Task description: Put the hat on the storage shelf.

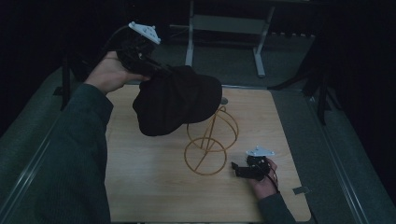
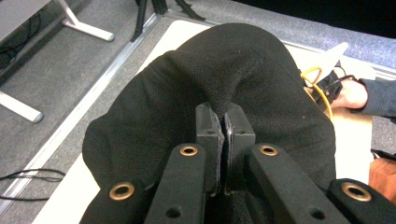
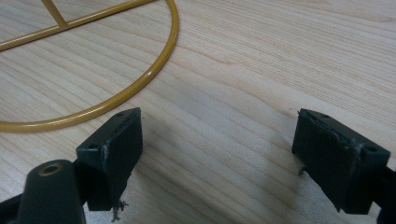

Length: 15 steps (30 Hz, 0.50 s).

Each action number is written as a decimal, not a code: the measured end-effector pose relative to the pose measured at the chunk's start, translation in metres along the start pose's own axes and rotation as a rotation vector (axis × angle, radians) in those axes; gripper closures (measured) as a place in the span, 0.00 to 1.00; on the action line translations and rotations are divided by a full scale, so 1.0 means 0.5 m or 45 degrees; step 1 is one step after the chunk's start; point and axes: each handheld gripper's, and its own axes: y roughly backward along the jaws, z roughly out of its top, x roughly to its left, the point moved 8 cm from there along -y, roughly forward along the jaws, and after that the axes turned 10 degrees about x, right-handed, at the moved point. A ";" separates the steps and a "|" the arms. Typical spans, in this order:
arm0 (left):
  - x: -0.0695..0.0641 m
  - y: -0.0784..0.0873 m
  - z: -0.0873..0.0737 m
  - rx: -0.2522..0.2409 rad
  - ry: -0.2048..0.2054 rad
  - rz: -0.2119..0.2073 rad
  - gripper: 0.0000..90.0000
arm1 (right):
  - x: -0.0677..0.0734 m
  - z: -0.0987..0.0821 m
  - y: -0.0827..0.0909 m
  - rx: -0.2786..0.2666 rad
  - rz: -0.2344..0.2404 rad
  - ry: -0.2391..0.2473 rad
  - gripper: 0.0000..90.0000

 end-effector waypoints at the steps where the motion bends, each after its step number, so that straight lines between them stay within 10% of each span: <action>1: -0.001 -0.001 0.001 -0.001 -0.001 -0.003 0.96 | 0.000 0.000 0.000 0.000 0.000 0.000 0.18; 15: -0.015 -0.014 0.020 -0.003 -0.027 -0.025 0.96 | 0.000 0.000 0.000 0.002 0.000 0.000 0.18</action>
